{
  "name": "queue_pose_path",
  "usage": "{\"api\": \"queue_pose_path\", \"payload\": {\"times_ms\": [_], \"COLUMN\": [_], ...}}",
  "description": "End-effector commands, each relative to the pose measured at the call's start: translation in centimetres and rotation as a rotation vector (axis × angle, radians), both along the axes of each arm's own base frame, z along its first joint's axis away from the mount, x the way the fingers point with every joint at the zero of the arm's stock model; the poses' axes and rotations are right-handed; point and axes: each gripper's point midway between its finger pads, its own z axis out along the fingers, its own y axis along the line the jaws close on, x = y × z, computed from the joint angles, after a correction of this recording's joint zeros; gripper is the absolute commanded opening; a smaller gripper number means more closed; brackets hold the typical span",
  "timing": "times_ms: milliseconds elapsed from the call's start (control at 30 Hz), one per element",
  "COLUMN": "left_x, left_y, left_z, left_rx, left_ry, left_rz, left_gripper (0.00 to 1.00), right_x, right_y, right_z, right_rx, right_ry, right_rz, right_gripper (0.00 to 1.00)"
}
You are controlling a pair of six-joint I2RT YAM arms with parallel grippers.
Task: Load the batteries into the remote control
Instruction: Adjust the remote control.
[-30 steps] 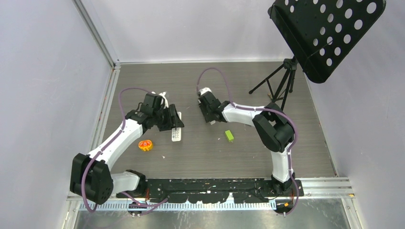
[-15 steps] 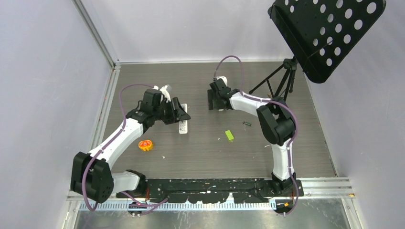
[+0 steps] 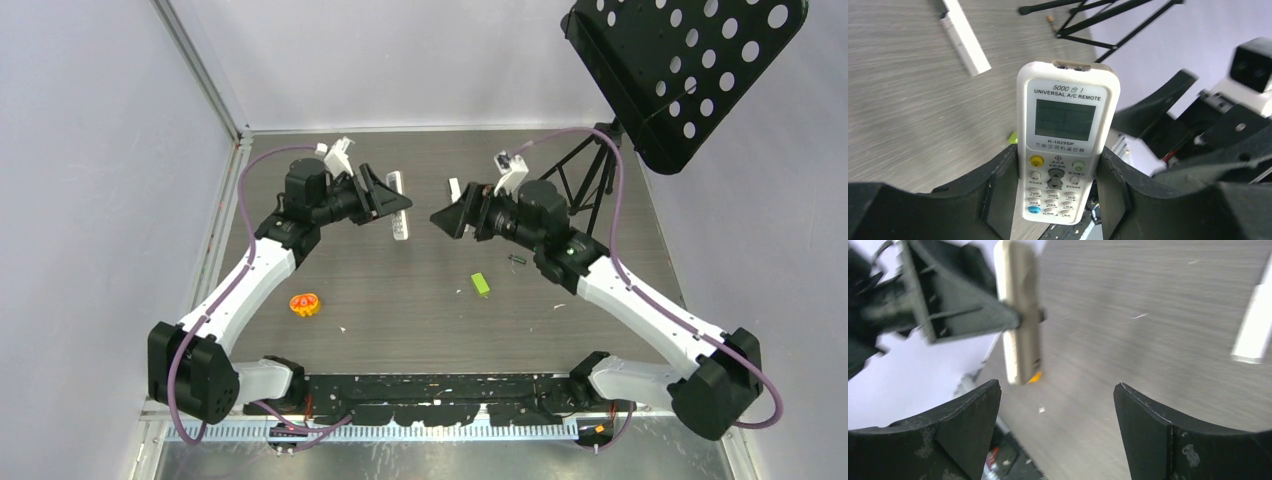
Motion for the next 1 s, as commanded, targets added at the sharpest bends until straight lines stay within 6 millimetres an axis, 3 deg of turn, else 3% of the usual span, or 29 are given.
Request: {"api": "queue_pose_path", "payload": {"times_ms": [0, 200, 400, 500, 700, 767, 833, 900, 967], "left_x": [-1.1, -3.6, -5.4, -5.7, -6.1, -6.2, -6.0, -5.6, -4.9], "left_y": [-2.1, -2.9, -3.0, -3.0, -3.1, -3.0, -2.9, -2.7, -2.3], "left_z": [6.9, 10.0, 11.2, 11.4, 11.3, 11.2, 10.8, 10.2, 9.0], "left_rx": [-0.216, -0.38, -0.427, -0.445, -0.47, -0.467, -0.449, -0.404, -0.327], "left_ry": [-0.121, -0.143, -0.169, -0.175, -0.18, -0.185, -0.188, -0.186, -0.163], "left_rz": [-0.134, -0.255, -0.329, -0.346, -0.376, -0.371, -0.351, -0.318, -0.258], "left_gripper": [0.27, 0.27, 0.27, 0.28, 0.29, 0.4, 0.69, 0.84, 0.9], "right_x": [-4.7, -4.9, -5.1, -6.4, -6.4, -6.1, -5.5, -5.0, -5.0], "right_y": [4.1, 6.8, 8.1, 8.5, 8.5, 8.4, 8.0, 7.4, 6.7], "right_z": [2.5, 4.7, 6.4, 7.5, 7.3, 6.4, 5.0, 2.8, 0.1], "right_rx": [0.221, 0.359, 0.481, 0.516, 0.503, 0.446, 0.331, 0.194, 0.027], "right_ry": [0.031, 0.028, 0.023, -0.017, -0.021, -0.032, -0.077, -0.136, -0.195], "right_rz": [0.188, 0.216, 0.277, 0.366, 0.369, 0.353, 0.332, 0.319, 0.347], "right_gripper": [0.89, 0.89, 0.85, 0.78, 0.45, 0.3, 0.21, 0.19, 0.19]}}
